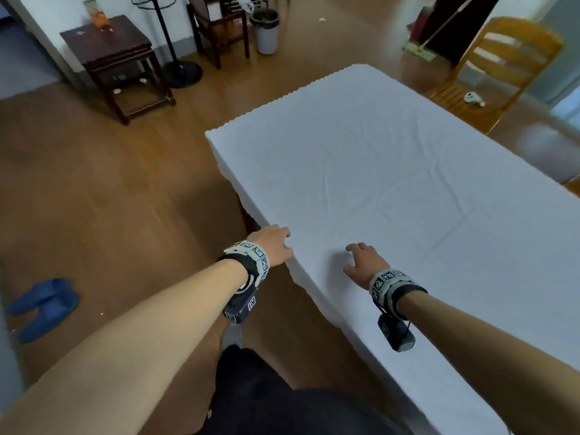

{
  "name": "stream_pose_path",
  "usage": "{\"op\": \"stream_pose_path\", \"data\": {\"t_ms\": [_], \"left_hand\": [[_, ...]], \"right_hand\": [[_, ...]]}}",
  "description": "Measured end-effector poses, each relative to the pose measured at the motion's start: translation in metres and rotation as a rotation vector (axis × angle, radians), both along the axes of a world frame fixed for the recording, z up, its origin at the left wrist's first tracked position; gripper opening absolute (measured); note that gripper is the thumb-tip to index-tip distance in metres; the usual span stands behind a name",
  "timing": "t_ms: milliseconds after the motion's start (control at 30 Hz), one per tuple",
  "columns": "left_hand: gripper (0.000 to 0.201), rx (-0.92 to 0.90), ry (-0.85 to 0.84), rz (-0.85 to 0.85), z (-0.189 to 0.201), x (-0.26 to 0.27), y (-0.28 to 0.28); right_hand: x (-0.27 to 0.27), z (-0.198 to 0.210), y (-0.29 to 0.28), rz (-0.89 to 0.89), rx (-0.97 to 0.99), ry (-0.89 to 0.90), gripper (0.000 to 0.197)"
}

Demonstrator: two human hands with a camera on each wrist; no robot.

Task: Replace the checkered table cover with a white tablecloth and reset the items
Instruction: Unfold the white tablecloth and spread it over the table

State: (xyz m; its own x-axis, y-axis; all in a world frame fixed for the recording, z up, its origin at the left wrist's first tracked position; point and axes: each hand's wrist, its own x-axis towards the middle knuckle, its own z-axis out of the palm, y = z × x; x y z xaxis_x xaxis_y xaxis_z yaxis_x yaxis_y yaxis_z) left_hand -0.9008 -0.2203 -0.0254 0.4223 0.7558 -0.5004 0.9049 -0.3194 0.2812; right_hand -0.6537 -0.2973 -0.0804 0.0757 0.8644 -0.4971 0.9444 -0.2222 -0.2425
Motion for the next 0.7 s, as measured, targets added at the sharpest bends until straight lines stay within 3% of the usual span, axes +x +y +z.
{"op": "stream_pose_path", "data": {"t_ms": [167,333,700], "left_hand": [[0.050,-0.071,-0.046,-0.103,-0.006,-0.058,0.059],[0.050,-0.087,-0.032,-0.103,-0.006,-0.104,0.122],[0.044,-0.062,0.084,-0.055,0.002,-0.148,0.302]], "right_hand": [[-0.070,0.007,0.053,-0.114,-0.061,0.020,0.057],[-0.123,0.012,0.108,-0.137,-0.065,0.018,0.055],[-0.146,-0.001,0.297,-0.192,-0.012,0.094,0.055]]}}
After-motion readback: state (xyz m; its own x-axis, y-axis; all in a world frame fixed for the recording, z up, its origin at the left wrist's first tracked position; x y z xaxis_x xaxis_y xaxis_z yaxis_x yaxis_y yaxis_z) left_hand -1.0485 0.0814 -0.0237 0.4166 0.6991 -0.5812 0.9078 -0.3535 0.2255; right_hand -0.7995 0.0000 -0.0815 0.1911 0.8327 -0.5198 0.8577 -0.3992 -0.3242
